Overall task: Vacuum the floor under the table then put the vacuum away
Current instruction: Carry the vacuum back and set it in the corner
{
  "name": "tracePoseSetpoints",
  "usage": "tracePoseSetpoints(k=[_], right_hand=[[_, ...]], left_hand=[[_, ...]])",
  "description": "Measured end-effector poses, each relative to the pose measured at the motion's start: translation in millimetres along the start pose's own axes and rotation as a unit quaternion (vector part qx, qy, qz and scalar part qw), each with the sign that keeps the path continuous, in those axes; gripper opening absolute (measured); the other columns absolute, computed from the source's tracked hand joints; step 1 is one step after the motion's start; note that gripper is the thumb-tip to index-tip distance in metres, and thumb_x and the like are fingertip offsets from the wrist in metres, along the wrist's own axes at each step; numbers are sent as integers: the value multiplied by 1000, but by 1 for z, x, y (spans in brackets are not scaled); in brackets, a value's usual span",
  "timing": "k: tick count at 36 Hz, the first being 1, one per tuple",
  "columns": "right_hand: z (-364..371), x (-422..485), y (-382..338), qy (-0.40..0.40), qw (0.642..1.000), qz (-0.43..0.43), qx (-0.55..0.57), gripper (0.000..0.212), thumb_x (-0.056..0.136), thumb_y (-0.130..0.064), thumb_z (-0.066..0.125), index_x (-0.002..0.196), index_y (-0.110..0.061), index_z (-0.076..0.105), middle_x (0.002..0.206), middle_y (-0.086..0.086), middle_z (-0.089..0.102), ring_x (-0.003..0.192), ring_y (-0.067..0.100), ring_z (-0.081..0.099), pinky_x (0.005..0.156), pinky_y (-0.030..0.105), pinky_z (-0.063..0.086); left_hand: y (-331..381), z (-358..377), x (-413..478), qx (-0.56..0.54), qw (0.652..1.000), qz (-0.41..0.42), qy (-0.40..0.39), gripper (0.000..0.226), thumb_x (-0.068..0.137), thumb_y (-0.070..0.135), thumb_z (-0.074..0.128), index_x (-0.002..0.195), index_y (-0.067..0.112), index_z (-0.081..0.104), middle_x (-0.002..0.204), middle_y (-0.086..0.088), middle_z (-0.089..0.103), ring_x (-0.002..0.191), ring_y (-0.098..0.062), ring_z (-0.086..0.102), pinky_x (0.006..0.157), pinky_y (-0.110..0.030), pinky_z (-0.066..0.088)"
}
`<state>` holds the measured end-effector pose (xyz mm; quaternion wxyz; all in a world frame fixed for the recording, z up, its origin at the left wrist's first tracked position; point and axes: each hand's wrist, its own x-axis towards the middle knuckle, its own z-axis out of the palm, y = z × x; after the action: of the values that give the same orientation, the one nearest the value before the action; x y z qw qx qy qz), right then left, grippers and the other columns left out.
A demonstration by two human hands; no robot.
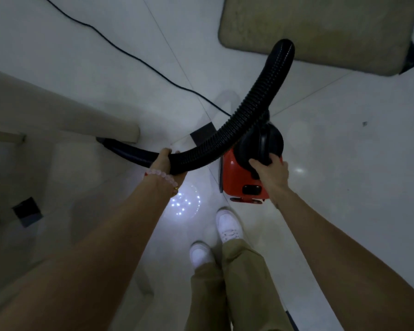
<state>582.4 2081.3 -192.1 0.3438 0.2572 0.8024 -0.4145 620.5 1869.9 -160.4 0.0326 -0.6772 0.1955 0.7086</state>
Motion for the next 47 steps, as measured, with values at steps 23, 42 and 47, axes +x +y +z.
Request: tracePoseSetpoints(k=[23,42,47], right_hand=[[-94,-100,-61,-37,999,-28,-1,44,93,-15,52,136,-8,45,118,16,58,90,22,54,81,31,44],[-222,-306,-307,-21,968,-249,-16,23,94,-20,54,106,-2,56,93,29,64,85,38,62,80,42,50],[-211,-302,-384,-22,955,-297,-8,10,94,-19,53,86,-14,53,64,6,53,58,19,51,59,29,43]], left_hand=[[50,-32,-157,392,905,140,-85,28,99,33,36,120,29,55,85,-11,61,78,-22,61,71,-33,53],[161,-5,-404,498,743,445,-46,50,85,29,68,132,27,51,73,-6,67,59,-13,56,60,-29,49],[214,18,-431,484,709,513,0,42,85,34,66,124,24,56,55,14,49,59,-8,53,54,-25,38]])
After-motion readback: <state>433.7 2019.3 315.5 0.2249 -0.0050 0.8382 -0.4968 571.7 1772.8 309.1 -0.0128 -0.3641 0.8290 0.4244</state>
